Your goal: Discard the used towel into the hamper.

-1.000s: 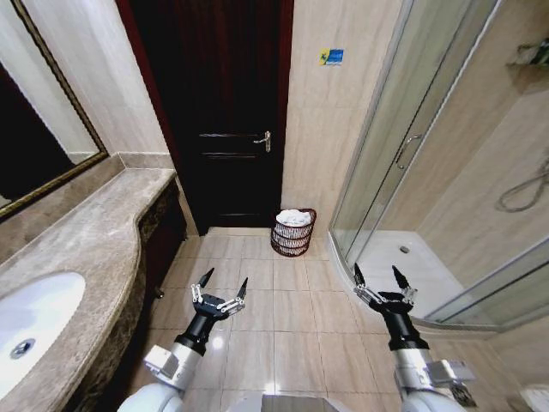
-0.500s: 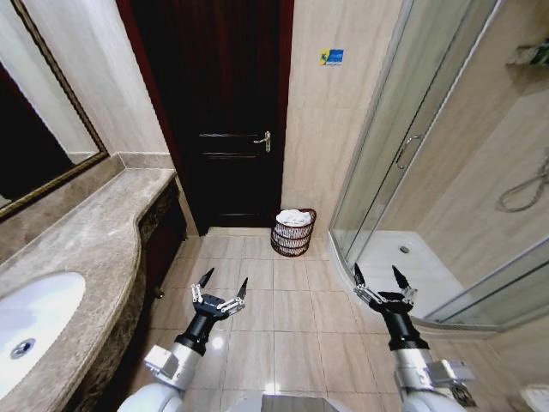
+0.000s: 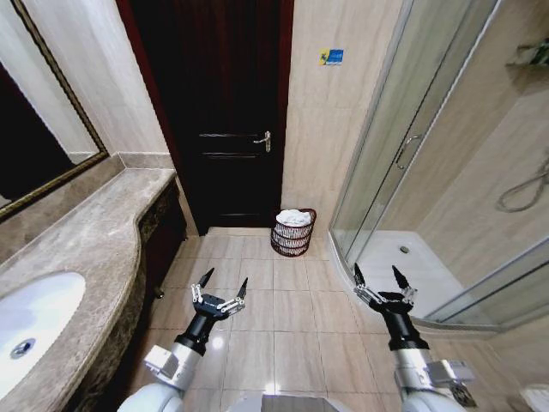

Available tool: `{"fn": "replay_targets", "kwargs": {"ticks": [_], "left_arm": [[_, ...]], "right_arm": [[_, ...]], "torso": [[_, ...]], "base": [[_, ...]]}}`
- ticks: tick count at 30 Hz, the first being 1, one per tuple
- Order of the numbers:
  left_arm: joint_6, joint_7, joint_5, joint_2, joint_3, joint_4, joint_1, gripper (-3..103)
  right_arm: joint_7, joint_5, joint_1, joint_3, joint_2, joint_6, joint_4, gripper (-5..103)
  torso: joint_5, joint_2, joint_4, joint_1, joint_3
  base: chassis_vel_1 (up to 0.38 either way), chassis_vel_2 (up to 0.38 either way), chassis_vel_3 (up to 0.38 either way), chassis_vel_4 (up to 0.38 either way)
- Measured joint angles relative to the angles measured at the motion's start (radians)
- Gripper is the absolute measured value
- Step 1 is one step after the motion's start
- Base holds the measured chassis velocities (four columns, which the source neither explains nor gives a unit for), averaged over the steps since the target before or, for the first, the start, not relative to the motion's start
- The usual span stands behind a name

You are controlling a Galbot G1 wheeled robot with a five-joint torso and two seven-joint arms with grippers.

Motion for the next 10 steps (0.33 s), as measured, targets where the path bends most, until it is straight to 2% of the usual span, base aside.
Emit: {"fn": "replay_targets", "kwargs": {"ticks": [10], "left_arm": [[0.0,0.0,0.0,0.0,0.0,0.0,0.0,100]], "right_arm": [[0.0,0.0,0.0,0.0,0.0,0.0,0.0,100]], "torso": [[0.0,0.0,0.0,0.0,0.0]], "base": [[0.0,0.0,0.0,0.0]]}}
